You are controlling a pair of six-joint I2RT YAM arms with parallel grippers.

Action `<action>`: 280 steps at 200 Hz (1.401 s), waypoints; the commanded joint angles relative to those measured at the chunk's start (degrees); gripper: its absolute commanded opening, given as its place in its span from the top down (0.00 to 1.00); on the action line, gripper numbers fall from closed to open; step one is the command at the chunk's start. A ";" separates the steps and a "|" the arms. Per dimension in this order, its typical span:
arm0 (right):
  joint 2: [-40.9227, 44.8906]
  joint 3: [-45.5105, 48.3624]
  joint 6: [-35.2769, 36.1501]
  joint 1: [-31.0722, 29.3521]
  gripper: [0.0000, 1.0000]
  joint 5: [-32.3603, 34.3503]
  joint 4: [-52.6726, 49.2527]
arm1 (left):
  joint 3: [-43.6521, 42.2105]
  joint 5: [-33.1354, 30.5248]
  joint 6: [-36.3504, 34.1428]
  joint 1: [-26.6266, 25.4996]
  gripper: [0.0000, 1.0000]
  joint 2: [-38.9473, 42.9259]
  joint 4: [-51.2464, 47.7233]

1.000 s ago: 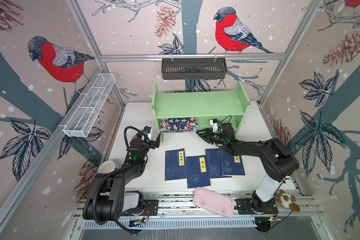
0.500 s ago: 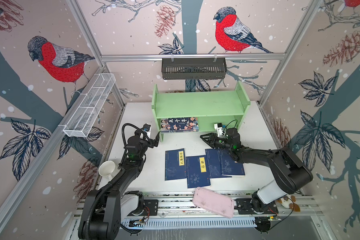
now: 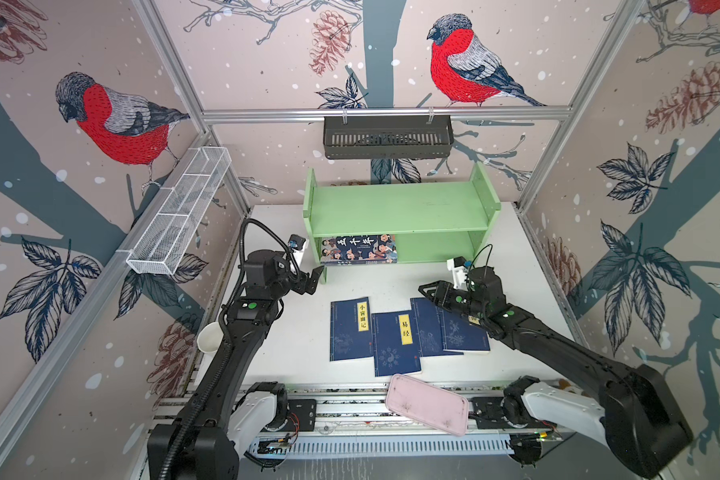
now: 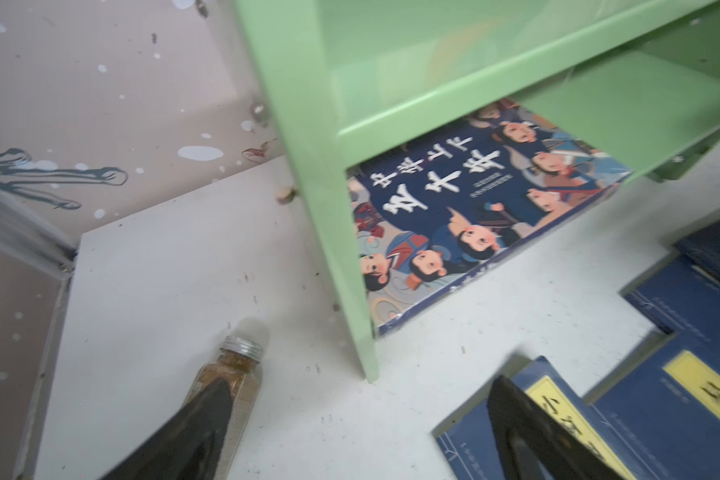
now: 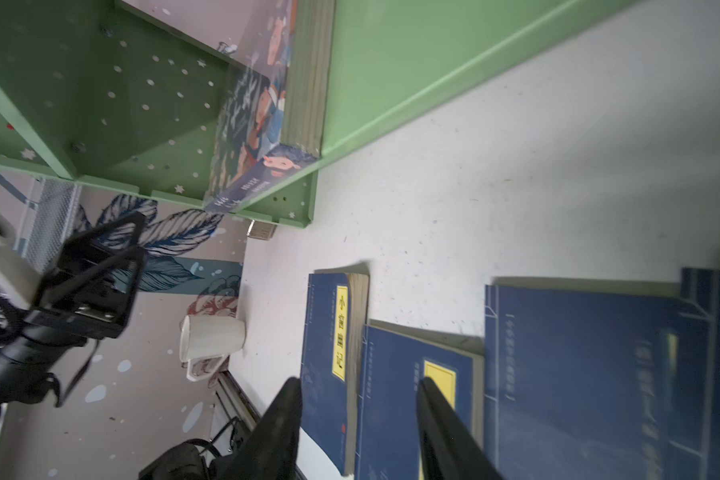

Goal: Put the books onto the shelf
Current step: 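Release the book and pull the right gripper back toward the blue books, then reach the left gripper over the blue books toward the farthest one while right gripper withdraws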

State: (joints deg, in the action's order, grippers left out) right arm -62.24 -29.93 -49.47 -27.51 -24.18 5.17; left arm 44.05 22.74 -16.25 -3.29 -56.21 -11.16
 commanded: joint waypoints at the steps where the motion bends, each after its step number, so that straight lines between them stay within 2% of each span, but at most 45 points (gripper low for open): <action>1: 1.25 -0.63 4.96 -0.08 0.53 0.72 -11.61 | 2.84 13.46 -0.72 -0.38 0.04 0.62 -12.43; 14: 2.19 -0.64 5.69 -0.18 0.53 1.17 -15.11 | 2.65 18.25 4.15 -0.99 0.04 1.04 -11.34; 35: 6.12 0.37 3.58 0.36 0.54 7.87 -20.63 | 1.91 22.87 11.07 -4.21 0.04 1.12 -9.06; 65: 9.33 4.77 -0.87 1.45 0.54 3.29 -14.35 | 1.21 25.27 14.94 -9.62 0.04 -0.77 -6.85; 90: 10.37 2.14 -1.06 3.68 0.54 12.66 -24.38 | -0.47 26.74 18.92 -12.47 0.05 -2.68 -0.30; 112: 13.63 3.62 -2.99 8.62 0.51 14.77 -25.92 | 0.35 25.61 19.99 -15.05 0.05 -4.88 2.36; 136: 19.05 7.45 -5.31 12.94 0.44 18.64 -23.06 | 1.25 25.72 18.63 -17.21 0.05 -7.04 2.64; 155: 18.05 8.99 -3.82 20.24 0.42 15.80 -22.30 | 1.40 25.45 18.58 -19.12 0.05 -8.50 3.21; 199: 11.23 6.29 4.39 28.71 0.41 13.45 -22.58 | -0.50 25.04 21.50 -26.59 0.05 -11.71 9.04; 229: 5.66 4.91 8.48 30.65 0.41 6.08 -19.92 | -0.63 24.51 21.60 -30.20 0.05 -14.71 10.40; 256: 0.80 3.71 11.45 30.76 0.43 4.55 -21.57 | 0.81 22.43 22.56 -32.48 0.05 -18.50 11.70; 280: 1.05 5.70 11.92 30.82 0.43 2.49 -19.41 | 3.62 22.70 23.20 -34.51 0.06 -22.80 12.45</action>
State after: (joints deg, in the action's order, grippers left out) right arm -61.19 -25.39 -40.34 3.20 -18.31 -15.75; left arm 45.43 45.80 6.02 -36.27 -76.23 -3.05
